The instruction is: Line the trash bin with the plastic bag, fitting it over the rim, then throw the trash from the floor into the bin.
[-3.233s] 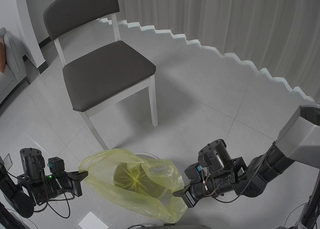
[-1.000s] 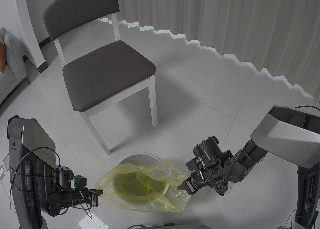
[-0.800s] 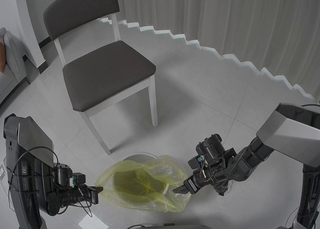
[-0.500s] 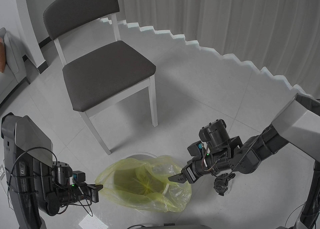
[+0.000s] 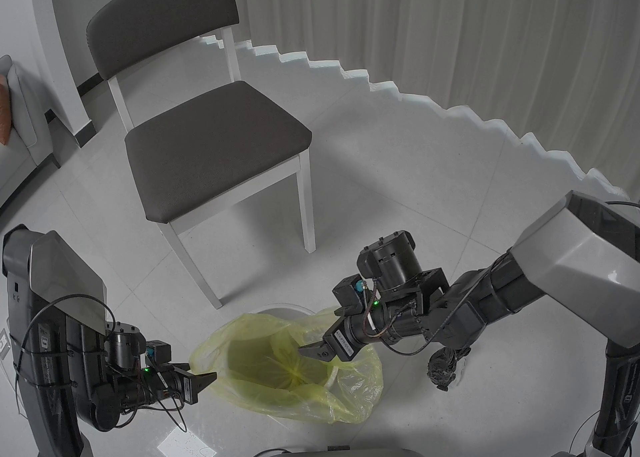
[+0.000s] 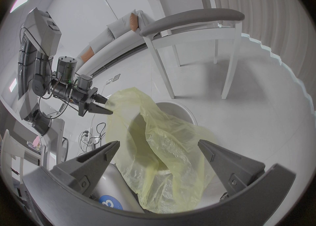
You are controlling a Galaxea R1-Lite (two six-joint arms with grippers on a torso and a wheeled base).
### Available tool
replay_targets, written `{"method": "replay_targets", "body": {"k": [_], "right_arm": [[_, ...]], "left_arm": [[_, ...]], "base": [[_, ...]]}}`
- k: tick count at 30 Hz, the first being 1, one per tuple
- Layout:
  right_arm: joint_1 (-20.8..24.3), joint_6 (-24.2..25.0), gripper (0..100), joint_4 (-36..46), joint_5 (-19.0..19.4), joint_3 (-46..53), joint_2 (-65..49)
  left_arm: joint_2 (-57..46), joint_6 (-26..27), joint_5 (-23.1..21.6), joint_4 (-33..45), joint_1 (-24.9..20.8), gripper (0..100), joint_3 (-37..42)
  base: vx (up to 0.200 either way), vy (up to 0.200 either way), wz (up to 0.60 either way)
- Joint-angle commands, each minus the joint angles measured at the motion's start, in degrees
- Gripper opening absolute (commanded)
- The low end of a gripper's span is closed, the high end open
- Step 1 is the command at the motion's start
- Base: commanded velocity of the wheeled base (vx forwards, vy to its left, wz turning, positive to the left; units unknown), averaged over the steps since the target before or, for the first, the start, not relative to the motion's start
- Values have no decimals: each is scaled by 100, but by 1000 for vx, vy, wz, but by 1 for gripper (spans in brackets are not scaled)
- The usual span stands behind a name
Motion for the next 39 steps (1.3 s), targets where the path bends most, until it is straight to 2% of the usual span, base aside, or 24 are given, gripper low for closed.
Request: {"method": "replay_targets", "body": {"k": [1, 4, 16, 17, 34, 39], "right_arm": [[96, -116, 100, -1, -5, -227, 336], [96, -283, 100, 8, 3, -385, 476], [148, -441, 100, 16, -5, -877, 925], [148, -511, 0, 16, -14, -904, 969], [-80, -485, 0, 579, -23, -2143, 1232], [-80, -467, 0, 596, -23, -2776, 1786]], "left_arm": [[-44, 4, 1, -102, -10, 100, 28], [-44, 4, 1, -102, -27, 100, 37], [-79, 4, 18, -102, -71, 100, 133], [-88, 4, 18, -102, -71, 100, 151], [-466, -286, 300, -102, -80, 100, -34], [-484, -295, 414, -102, -168, 100, -7]], "base": [[0, 0, 0], [0, 0, 0], [0, 0, 0], [0, 0, 0], [0, 0, 0], [0, 0, 0]]}}
